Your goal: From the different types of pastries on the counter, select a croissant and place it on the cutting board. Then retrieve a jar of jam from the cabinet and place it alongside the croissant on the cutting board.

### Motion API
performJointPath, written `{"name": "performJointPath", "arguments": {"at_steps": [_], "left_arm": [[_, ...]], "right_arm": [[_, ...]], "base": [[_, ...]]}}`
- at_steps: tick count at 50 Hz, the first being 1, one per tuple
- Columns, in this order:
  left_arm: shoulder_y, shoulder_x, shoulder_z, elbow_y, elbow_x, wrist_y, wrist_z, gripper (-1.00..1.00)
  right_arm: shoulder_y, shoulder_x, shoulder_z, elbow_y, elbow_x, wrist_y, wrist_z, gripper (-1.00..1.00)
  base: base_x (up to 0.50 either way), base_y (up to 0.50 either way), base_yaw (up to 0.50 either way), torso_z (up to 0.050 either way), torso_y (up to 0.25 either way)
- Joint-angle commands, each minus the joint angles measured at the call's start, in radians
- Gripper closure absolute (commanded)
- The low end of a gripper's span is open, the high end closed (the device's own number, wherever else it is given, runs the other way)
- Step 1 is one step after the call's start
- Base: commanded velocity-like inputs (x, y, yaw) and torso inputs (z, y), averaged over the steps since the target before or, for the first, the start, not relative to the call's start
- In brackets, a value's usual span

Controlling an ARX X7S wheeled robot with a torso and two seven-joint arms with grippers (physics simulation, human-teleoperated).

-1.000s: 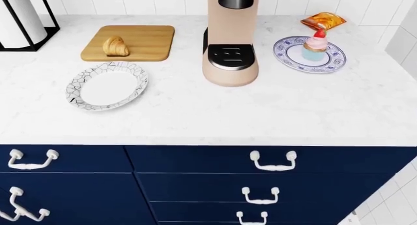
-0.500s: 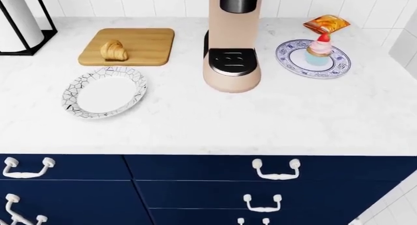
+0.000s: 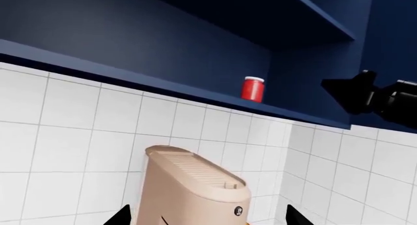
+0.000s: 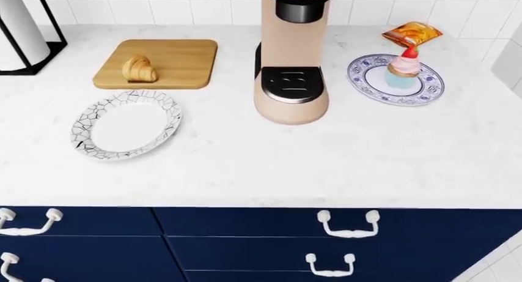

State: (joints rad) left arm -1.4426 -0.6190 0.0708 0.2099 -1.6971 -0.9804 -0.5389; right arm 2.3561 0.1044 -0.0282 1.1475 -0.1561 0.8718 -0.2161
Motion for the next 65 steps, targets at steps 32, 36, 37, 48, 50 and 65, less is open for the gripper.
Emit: {"name": "performJointPath", "arguments": {"at_steps": [32,36,37,48,50,65], "left_arm": [[-0.001,-0.008,0.009,0.001,0.000,0.012,0.008,-1.00],[-0.001,-0.009,0.010,0.001,-0.002,0.013,0.007,-1.00],[-0.001,-0.010,0.010,0.001,-0.002,0.013,0.007,-1.00],[-0.004,-0.011,0.015,-0.001,0.000,0.014,0.006,-1.00],[-0.004,-0.013,0.017,0.001,0.003,0.014,0.009,-1.00],[-0.008,-0.014,0.019,0.000,-0.002,0.018,0.005,-1.00]], "right_arm": [[0.000,0.003,-0.003,0.016,-0.005,-0.008,-0.011,-1.00],[0.000,0.002,-0.003,0.019,-0.004,-0.011,-0.009,-1.00],[0.000,0.001,-0.002,0.023,-0.002,-0.015,-0.007,-1.00],[0.000,0.003,-0.003,0.013,-0.004,-0.009,-0.012,-1.00],[0.000,0.003,-0.002,0.009,-0.006,-0.005,-0.015,-1.00],[0.000,-0.001,-0.002,0.011,-0.004,-0.009,-0.013,-1.00]], "base": [[0.09,0.00,0.00,0.000,0.000],[0.08,0.00,0.00,0.000,0.000],[0.08,0.00,0.00,0.000,0.000],[0.07,0.00,0.00,0.000,0.000],[0.07,0.00,0.00,0.044,0.000],[0.07,0.00,0.00,0.011,0.000]]}}
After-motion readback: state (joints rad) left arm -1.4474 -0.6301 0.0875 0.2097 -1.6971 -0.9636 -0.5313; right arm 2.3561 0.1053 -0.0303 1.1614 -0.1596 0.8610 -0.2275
